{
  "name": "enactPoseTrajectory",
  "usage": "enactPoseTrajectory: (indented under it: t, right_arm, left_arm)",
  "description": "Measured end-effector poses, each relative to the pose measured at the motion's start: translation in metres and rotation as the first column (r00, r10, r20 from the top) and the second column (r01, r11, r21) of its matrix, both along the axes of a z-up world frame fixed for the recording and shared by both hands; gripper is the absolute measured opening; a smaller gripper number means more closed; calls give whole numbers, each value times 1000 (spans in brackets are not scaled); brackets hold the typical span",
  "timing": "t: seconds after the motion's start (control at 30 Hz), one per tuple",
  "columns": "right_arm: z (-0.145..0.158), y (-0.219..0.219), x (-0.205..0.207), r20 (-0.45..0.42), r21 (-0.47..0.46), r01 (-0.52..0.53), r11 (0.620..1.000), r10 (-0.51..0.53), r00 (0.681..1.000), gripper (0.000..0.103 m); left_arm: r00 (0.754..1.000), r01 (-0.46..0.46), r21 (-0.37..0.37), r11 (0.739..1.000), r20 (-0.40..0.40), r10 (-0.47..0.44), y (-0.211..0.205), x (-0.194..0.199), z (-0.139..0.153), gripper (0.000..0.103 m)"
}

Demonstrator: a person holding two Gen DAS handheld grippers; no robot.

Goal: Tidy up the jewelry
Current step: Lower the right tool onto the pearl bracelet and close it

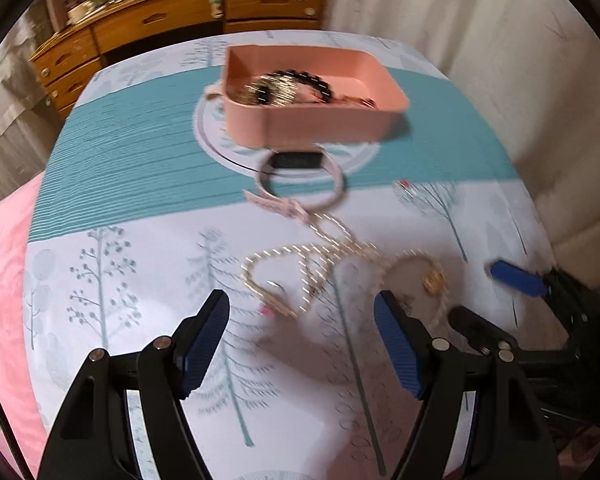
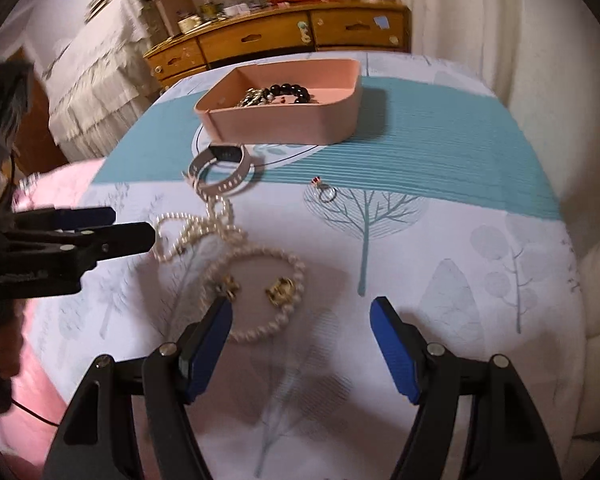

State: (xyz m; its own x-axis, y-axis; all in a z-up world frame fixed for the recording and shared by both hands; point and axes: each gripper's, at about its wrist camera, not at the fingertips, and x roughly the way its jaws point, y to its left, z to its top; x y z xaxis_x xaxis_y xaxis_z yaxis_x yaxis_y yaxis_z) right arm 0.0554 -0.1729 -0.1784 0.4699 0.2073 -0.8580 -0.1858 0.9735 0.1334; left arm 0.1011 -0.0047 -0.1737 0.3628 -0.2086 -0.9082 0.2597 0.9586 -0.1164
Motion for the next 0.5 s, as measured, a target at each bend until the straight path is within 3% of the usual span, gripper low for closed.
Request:
enactPoseTrajectory:
  t: [0.17, 0.27, 0.5]
  right_arm:
    - [-2, 12, -14, 96, -145, -118, 982, 133, 987, 71]
    - [-4, 16, -16, 102, -184, -177, 967, 198, 975, 63]
    - [-8, 16, -14, 83, -151, -188, 971, 202, 976, 51]
  left_arm:
    - [994, 91, 28, 995, 52, -93, -21, -17, 0, 73]
    - [988, 135, 44, 990, 70, -138, -33, -22, -1, 72]
    - [974, 205, 70, 976, 81, -210, -57, -20, -8, 48]
